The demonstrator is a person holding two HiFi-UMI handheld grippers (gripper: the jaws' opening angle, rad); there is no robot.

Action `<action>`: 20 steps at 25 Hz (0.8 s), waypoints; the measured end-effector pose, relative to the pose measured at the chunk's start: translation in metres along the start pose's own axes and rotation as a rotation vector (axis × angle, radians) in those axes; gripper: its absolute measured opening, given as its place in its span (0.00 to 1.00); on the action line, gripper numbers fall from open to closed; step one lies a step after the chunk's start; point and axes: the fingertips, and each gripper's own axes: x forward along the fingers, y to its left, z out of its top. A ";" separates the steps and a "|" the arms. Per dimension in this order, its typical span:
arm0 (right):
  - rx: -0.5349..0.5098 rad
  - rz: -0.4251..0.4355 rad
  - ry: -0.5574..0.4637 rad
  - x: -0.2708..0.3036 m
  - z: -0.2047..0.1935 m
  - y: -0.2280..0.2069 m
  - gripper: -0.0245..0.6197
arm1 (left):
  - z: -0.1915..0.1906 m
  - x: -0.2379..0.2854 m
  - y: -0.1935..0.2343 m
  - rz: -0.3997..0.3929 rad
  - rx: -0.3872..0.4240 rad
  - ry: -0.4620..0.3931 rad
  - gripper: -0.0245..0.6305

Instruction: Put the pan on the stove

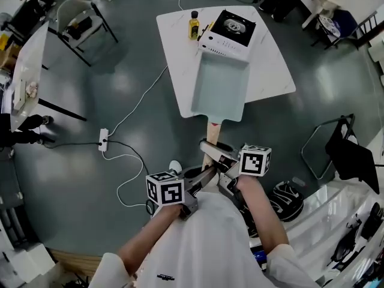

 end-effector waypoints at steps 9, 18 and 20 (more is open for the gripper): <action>-0.068 0.052 0.070 -0.050 -0.003 -0.002 0.26 | -0.028 0.039 -0.026 0.031 -0.020 -0.066 0.13; -0.065 0.037 0.033 -0.056 0.045 -0.020 0.26 | 0.004 0.077 -0.022 0.002 -0.014 -0.068 0.13; -0.057 0.031 0.023 -0.050 0.064 -0.033 0.26 | 0.021 0.089 -0.013 -0.009 -0.016 -0.061 0.13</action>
